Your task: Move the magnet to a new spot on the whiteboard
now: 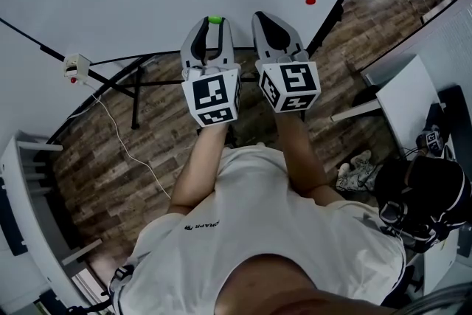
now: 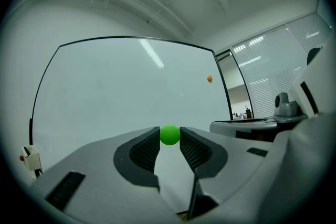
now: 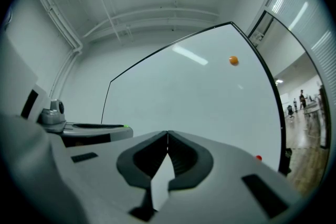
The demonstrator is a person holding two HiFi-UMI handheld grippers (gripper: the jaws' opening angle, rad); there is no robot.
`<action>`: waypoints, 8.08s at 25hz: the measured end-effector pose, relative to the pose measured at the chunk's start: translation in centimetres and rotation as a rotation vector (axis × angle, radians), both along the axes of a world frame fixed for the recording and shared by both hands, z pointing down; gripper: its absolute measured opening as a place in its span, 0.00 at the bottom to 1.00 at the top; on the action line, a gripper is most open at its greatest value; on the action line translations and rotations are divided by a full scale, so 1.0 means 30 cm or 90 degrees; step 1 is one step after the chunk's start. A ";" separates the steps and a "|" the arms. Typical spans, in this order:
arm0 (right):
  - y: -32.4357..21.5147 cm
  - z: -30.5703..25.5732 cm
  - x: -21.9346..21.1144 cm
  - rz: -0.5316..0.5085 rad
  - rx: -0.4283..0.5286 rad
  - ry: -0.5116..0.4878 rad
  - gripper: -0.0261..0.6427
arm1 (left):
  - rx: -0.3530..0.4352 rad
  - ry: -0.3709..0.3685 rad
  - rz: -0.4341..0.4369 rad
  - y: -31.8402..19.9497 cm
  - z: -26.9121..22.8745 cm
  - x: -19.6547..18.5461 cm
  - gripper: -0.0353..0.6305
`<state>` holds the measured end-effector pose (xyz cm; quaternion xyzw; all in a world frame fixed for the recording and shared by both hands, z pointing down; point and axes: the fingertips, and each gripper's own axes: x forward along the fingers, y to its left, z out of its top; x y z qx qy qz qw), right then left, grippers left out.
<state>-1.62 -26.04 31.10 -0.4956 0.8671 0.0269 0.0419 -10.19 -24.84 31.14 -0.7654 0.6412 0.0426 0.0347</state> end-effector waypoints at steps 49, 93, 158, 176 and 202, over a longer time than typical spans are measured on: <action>-0.052 0.040 -0.008 -0.018 -0.018 -0.008 0.06 | -0.027 0.000 0.000 -0.218 0.024 -0.049 0.23; -0.091 0.014 -0.001 -0.015 -0.005 -0.009 0.06 | -0.063 -0.040 -0.039 -0.389 0.065 -0.100 0.23; -0.113 0.032 0.011 -0.012 -0.013 0.001 0.06 | -0.103 -0.066 -0.072 -0.546 0.142 -0.135 0.24; -0.088 0.031 -0.028 -0.017 -0.006 0.010 0.06 | -0.079 -0.047 -0.060 -0.512 0.134 -0.156 0.26; -0.088 0.009 0.007 -0.003 -0.005 0.007 0.06 | -0.046 -0.082 -0.031 -0.407 0.092 -0.092 0.06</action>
